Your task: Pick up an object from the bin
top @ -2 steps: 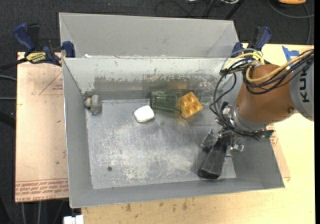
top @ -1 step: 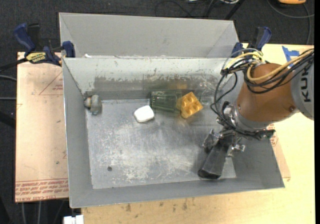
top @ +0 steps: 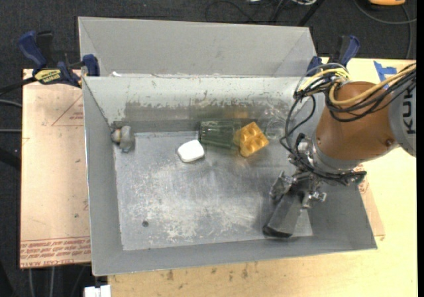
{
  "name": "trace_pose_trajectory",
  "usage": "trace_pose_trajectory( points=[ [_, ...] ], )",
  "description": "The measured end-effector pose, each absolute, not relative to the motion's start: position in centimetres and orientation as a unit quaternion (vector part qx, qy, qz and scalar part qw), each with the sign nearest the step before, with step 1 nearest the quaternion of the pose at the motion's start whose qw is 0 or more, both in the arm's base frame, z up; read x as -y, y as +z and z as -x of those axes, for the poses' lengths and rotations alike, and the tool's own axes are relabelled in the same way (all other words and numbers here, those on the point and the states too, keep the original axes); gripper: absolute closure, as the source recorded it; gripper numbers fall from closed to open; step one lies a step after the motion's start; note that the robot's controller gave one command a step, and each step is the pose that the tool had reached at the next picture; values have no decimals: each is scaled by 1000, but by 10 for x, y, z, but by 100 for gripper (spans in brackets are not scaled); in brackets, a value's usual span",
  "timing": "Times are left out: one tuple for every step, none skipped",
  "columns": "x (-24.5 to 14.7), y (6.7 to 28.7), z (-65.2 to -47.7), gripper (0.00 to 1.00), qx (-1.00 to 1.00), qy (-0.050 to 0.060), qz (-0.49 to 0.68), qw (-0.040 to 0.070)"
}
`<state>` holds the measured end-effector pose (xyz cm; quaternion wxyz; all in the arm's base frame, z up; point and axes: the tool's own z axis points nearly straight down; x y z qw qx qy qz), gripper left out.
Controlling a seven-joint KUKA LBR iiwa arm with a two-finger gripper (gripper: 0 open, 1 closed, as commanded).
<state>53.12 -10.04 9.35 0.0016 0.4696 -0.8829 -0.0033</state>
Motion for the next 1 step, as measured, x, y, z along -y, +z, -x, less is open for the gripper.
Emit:
trace_pose_trajectory(
  points=[
    [100, 115, -530, 100, 883, -5, -470, 3]
  ],
)
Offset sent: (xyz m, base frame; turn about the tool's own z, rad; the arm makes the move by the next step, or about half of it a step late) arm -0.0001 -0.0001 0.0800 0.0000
